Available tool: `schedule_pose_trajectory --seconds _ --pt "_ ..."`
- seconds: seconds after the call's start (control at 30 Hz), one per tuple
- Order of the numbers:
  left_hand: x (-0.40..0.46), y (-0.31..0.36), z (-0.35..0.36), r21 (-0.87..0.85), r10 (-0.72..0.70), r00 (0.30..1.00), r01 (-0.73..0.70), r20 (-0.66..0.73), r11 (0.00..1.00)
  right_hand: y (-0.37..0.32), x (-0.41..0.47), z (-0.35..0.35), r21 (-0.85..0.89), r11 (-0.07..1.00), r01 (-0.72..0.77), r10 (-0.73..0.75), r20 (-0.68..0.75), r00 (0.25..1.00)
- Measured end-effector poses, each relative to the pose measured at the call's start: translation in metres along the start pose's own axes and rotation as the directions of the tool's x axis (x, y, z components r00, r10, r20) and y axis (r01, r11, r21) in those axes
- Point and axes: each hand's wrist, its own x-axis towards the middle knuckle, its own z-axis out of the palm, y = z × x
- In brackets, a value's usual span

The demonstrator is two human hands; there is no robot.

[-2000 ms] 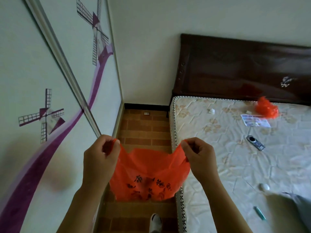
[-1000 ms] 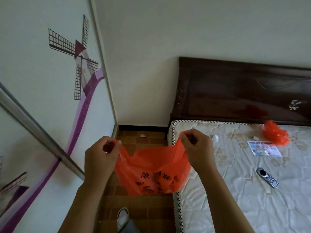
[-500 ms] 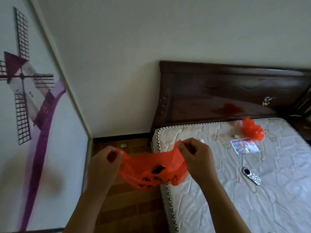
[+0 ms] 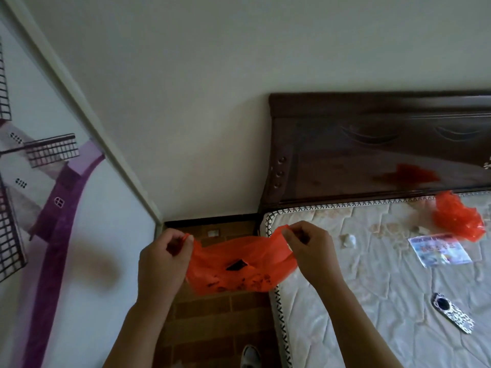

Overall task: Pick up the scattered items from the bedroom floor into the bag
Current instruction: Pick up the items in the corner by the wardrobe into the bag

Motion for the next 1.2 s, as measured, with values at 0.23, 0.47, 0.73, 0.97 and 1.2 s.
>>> schedule_pose_trajectory --seconds 0.23,0.47,0.73,0.97,1.2 --pt "0.052 -0.071 0.007 0.017 -0.105 0.994 0.105 -0.036 0.994 0.009 0.059 0.075 -0.055 0.998 -0.028 0.035 0.144 0.989" --pt "0.112 -0.171 0.035 0.058 -0.156 0.987 0.153 0.049 0.986 0.042 0.110 0.180 -0.127 0.988 -0.083 0.110 0.223 0.969" --pt "0.155 -0.290 0.090 0.148 -0.269 0.957 0.252 0.110 0.956 0.125 0.167 0.293 -0.208 0.970 -0.123 0.183 0.302 0.936" --pt "0.186 -0.414 0.177 0.151 -0.281 0.952 0.262 0.124 0.953 0.238 0.219 0.384 -0.258 0.961 -0.104 0.203 0.394 0.896" --pt "0.203 -0.522 0.264 0.151 -0.263 0.957 0.243 0.127 0.958 0.357 0.249 0.442 -0.321 0.938 -0.128 0.257 0.400 0.880"
